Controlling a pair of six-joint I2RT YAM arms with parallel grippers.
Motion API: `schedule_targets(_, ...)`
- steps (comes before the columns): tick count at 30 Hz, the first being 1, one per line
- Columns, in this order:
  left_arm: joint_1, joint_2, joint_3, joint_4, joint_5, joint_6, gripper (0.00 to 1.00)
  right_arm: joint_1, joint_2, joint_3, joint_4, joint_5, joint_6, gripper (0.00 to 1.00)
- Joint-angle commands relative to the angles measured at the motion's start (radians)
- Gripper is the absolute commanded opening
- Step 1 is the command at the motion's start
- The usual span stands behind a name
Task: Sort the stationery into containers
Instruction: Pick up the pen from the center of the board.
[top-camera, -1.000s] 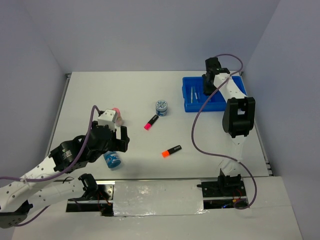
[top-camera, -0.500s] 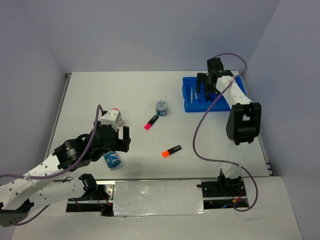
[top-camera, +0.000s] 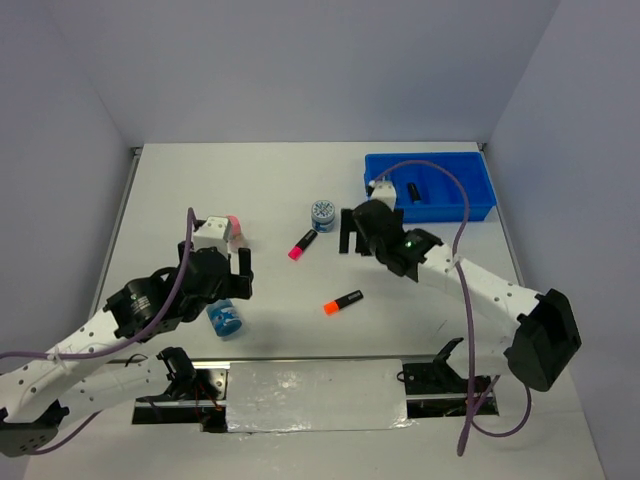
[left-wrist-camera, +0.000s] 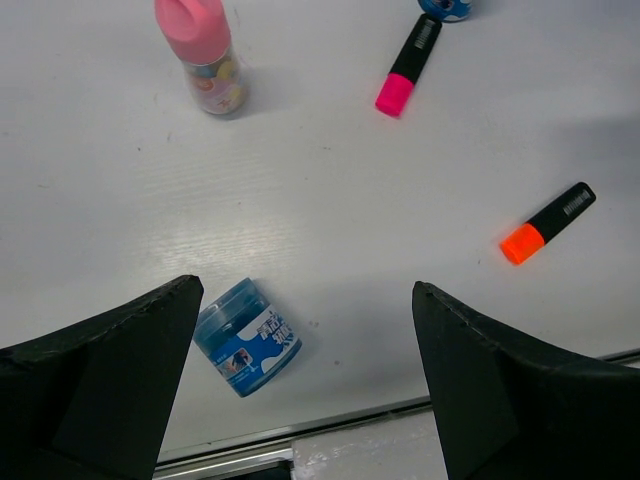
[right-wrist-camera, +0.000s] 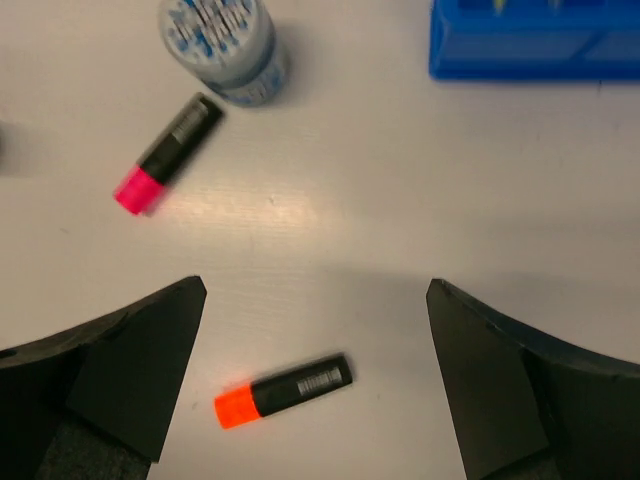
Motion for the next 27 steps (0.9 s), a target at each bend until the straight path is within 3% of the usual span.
schedule_targets(1,0.008,-0.026,0.012,-0.018,-0.065,-0.038,0.99,0.139,-0.086,-0.114,-0.012,0.202,0.196,1.0)
schedule_targets(6,0.011,-0.051,0.006,-0.012,-0.063,-0.042,0.99,0.214,-0.083,-0.093,-0.238,0.232,0.35,1.0)
schedule_targets(9,0.011,-0.051,0.003,-0.001,-0.057,-0.038,0.99,0.323,-0.126,-0.114,-0.406,0.345,0.769,1.0)
schedule_targets(11,0.011,-0.039,0.006,-0.009,-0.062,-0.047,0.99,0.376,-0.159,-0.172,-0.392,0.355,0.912,1.0)
schedule_targets(14,0.011,-0.029,0.007,-0.018,-0.062,-0.047,0.99,0.416,-0.13,-0.234,-0.249,0.304,0.956,1.0)
schedule_targets(16,0.011,-0.032,0.006,-0.017,-0.059,-0.047,0.99,0.416,-0.023,-0.213,-0.23,0.278,0.98,0.99)
schedule_targets(21,0.011,-0.066,0.0,-0.014,-0.057,-0.051,0.99,0.446,0.249,-0.024,-0.393,0.275,1.146,0.98)
schedule_targets(27,0.001,-0.12,-0.008,0.0,-0.046,-0.047,0.99,0.44,0.418,0.14,-0.502,0.29,1.198,0.95)
